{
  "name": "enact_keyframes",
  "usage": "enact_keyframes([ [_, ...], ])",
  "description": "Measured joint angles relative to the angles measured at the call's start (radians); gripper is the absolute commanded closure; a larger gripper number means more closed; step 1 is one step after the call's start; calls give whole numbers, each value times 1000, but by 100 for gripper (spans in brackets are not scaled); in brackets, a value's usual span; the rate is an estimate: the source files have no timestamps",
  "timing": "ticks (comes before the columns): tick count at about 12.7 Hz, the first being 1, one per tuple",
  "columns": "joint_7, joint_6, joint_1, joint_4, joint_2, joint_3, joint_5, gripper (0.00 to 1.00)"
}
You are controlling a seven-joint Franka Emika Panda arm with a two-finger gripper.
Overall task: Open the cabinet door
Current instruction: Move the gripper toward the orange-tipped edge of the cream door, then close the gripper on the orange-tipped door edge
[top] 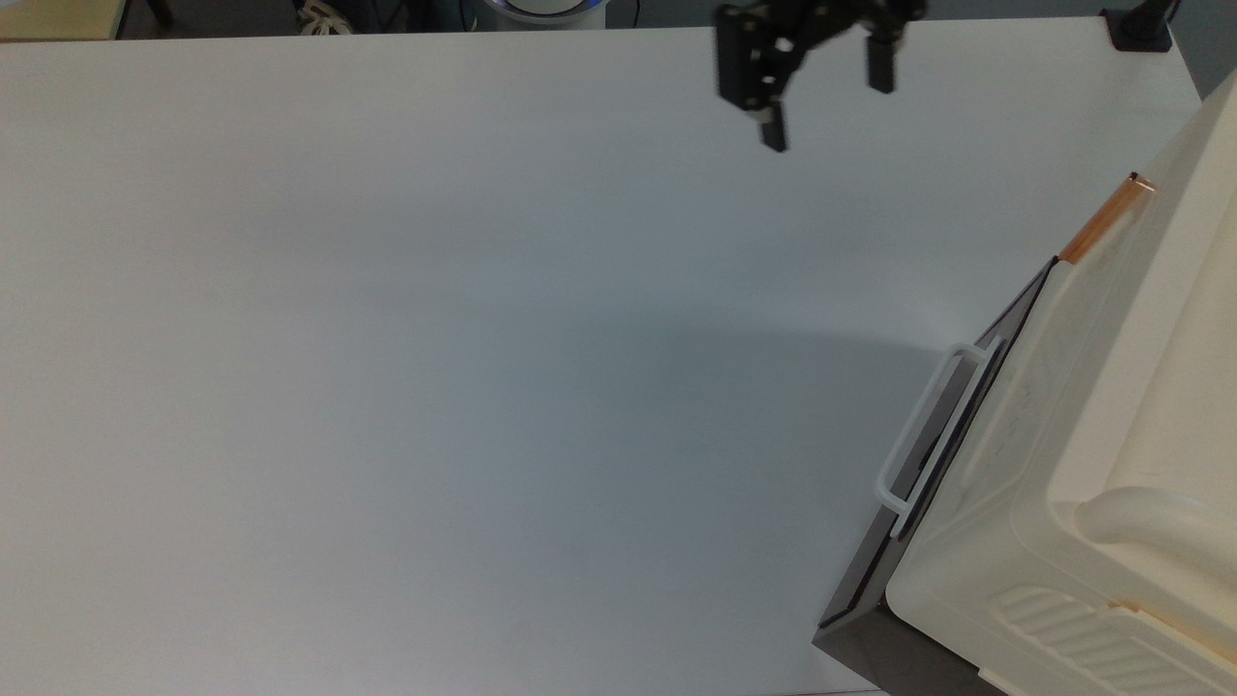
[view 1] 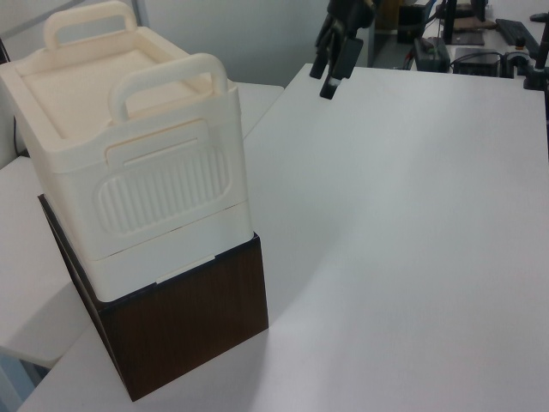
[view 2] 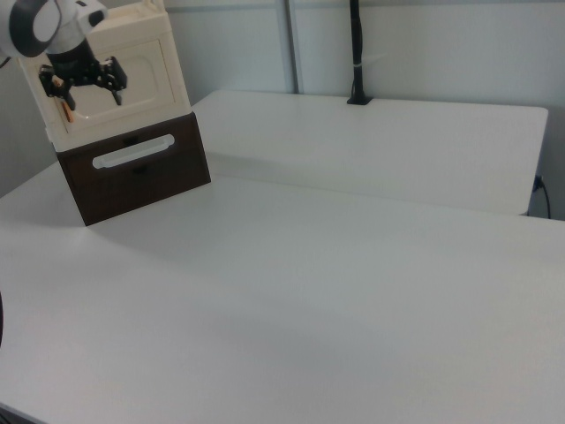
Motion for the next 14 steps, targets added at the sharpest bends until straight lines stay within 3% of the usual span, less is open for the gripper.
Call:
enact_keyframes([
  [2,0,85,95,32,55,-21,0,0],
  [5,0,251,259,62,147,-117,-5,9],
  [6,0,291,284,76,178,-137,-6,12],
  [8,-2,350,305,106,227,-162,-6,36],
  [11,-3,372,318,133,247,-177,-6,45],
  [13,-3,372,328,137,247,-178,-6,76],
  [14,-4,372,329,137,247,-178,-6,83],
])
